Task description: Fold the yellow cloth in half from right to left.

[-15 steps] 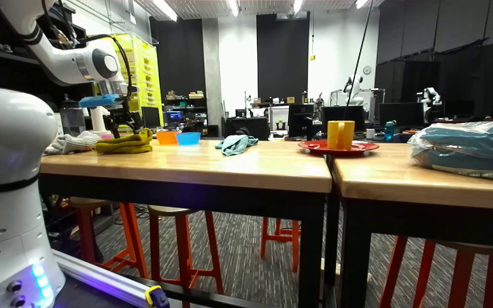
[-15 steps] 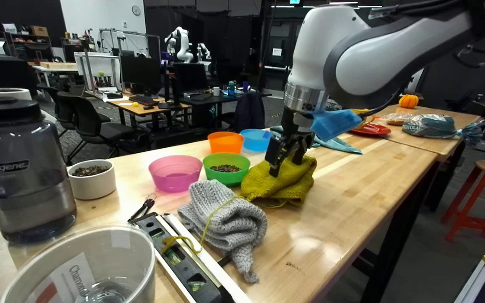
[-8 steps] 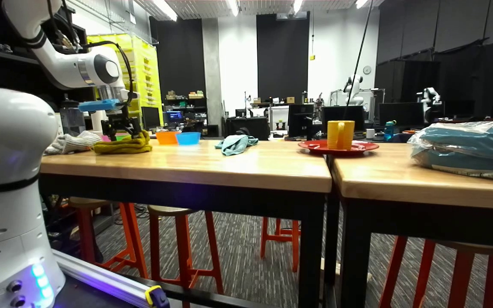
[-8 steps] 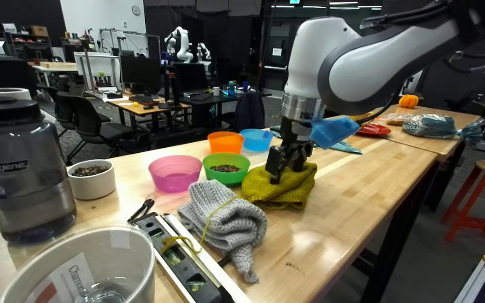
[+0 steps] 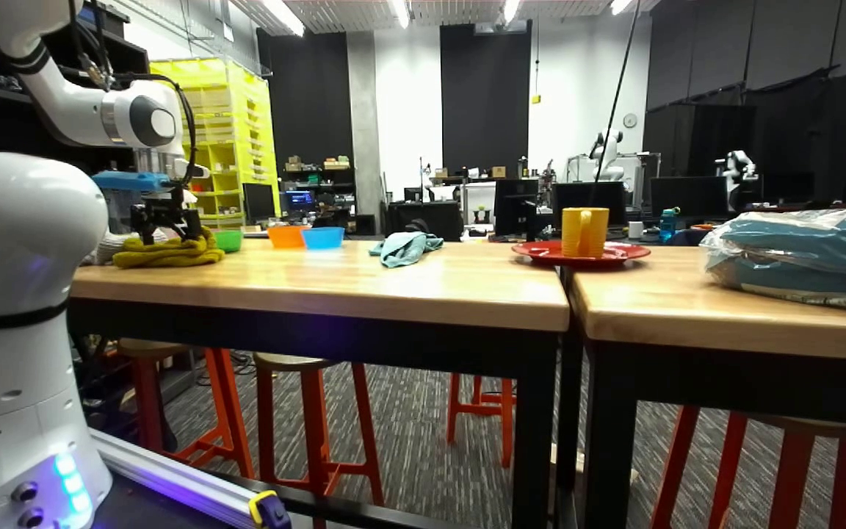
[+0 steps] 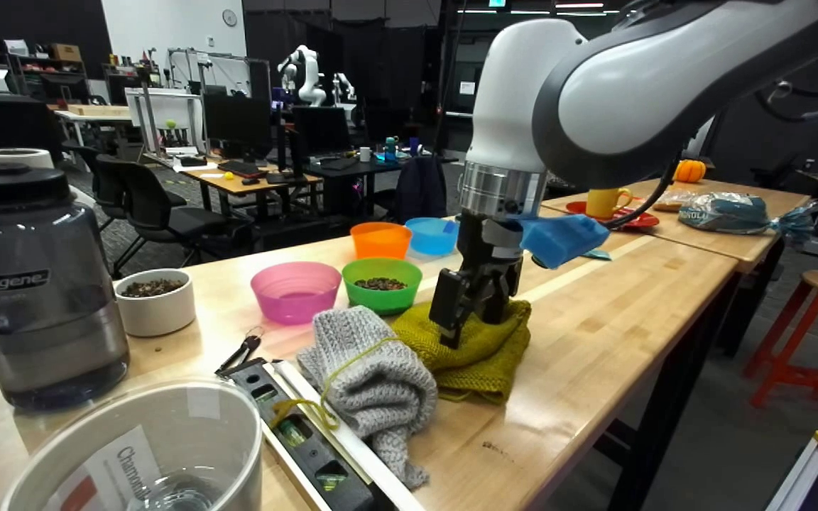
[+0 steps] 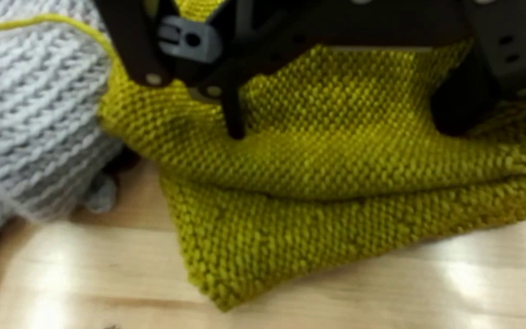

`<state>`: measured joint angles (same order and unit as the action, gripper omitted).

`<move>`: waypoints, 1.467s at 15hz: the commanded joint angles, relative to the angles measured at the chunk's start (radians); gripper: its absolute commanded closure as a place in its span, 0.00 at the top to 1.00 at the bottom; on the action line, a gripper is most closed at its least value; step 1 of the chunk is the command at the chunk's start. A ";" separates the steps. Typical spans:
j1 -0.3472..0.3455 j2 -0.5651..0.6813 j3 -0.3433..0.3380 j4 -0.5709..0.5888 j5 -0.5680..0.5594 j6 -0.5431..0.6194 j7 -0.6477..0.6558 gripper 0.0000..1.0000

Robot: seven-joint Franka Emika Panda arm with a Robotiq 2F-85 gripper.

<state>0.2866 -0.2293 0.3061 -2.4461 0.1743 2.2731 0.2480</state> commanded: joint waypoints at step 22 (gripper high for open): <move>-0.002 -0.283 -0.028 0.082 0.003 -0.404 -0.036 1.00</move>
<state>0.3105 -0.4670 0.3048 -2.3723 0.2001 1.9268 0.2431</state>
